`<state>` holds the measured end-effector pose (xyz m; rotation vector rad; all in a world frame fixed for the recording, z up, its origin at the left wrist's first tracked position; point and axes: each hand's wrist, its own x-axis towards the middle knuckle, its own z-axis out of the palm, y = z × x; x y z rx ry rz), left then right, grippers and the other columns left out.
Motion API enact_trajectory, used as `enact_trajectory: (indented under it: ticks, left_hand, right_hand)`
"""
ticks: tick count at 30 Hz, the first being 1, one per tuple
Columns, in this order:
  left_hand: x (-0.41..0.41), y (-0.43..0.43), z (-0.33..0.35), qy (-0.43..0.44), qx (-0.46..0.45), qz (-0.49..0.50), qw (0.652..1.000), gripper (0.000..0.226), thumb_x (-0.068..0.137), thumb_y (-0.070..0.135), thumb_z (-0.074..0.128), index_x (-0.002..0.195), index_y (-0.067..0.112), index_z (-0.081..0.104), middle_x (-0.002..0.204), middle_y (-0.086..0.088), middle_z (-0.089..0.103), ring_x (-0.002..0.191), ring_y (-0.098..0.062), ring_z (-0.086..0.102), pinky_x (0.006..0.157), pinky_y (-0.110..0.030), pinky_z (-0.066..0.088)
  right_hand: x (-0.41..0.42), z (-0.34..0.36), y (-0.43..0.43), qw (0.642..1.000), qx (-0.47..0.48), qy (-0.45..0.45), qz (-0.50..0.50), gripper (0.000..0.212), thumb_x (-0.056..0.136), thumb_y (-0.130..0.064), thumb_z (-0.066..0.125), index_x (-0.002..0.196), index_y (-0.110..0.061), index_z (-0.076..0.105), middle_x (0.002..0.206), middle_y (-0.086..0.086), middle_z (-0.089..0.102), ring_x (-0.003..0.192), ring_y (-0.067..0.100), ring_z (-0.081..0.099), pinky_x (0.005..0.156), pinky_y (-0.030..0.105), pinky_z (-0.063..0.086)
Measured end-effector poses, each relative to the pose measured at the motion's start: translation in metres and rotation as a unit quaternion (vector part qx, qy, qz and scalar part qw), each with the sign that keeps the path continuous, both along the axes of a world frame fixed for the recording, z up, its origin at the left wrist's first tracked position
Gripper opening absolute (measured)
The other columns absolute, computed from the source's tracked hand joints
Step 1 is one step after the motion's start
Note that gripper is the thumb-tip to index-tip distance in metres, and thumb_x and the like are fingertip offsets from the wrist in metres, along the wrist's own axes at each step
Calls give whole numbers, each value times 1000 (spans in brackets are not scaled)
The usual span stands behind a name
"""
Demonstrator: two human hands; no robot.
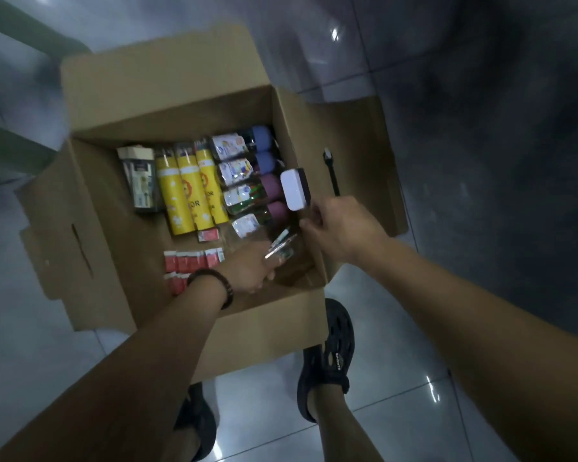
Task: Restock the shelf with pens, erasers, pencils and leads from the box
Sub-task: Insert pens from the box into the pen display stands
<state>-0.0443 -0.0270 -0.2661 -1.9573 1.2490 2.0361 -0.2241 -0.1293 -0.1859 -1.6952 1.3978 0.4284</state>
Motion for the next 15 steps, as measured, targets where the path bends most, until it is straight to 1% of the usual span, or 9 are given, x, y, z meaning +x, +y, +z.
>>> enact_trajectory:
  ticks: [2,3,5,6,8,10,11,13,15]
  left_hand:
    - [13,12,39,65,24,141,988,7,111,22,52,108,23,59,81,-2,68,50,-11,54,43,-25,42]
    - [19,18,62,97,28,208,973,10,112,20,51,117,22,60,85,-2,71,55,-12,57,45,-25,43]
    - [30,28,114,161,45,331,929,19,113,19,48,128,19,60,94,-2,75,63,-15,61,50,-27,46]
    - [36,31,143,187,50,372,908,20,113,19,47,127,19,61,97,-3,75,66,-16,61,52,-28,47]
    - [48,34,208,221,52,417,880,20,113,20,46,122,16,64,98,-6,74,65,-18,60,52,-29,48]
    - [64,34,276,249,46,434,865,21,111,21,49,122,12,63,100,-10,70,63,-17,58,52,-29,48]
    - [73,32,310,260,39,434,861,23,109,23,51,125,10,62,103,-14,67,63,-17,58,53,-29,49]
    - [93,35,381,278,28,426,861,29,109,23,50,131,5,58,108,-21,64,67,-19,62,58,-32,52]
    - [116,41,453,289,21,422,859,33,112,23,47,135,0,54,108,-22,66,72,-21,65,63,-34,55]
  right_hand:
    - [1,25,4,999,1,9,-39,18,105,-42,60,107,-26,67,94,-3,67,86,17,67,80,43,62]
    - [4,42,8,998,-9,3,-68,20,105,-42,60,107,-24,69,94,-1,70,87,19,69,82,47,62]
    - [15,83,17,991,-29,-37,-126,20,103,-39,62,104,-22,71,93,0,73,88,22,70,84,49,60]
    - [22,107,22,985,-28,-62,-157,18,103,-37,63,102,-21,72,91,-1,73,87,20,70,84,48,60]
    - [44,164,34,974,-29,-119,-192,14,101,-35,67,98,-23,72,87,-6,73,81,10,68,78,41,59]
    - [72,226,43,963,-28,-179,-202,12,98,-38,72,98,-27,73,85,-7,73,78,8,68,74,37,58]
    - [86,258,45,955,-25,-208,-209,15,95,-42,74,100,-28,74,86,-6,74,79,11,69,75,40,60]
    - [112,321,49,941,-19,-255,-221,23,90,-48,75,100,-27,76,87,-1,74,81,22,71,76,50,62]
    - [136,383,50,934,-32,-281,-217,18,91,-37,78,92,-20,77,84,7,74,77,30,68,74,55,60]
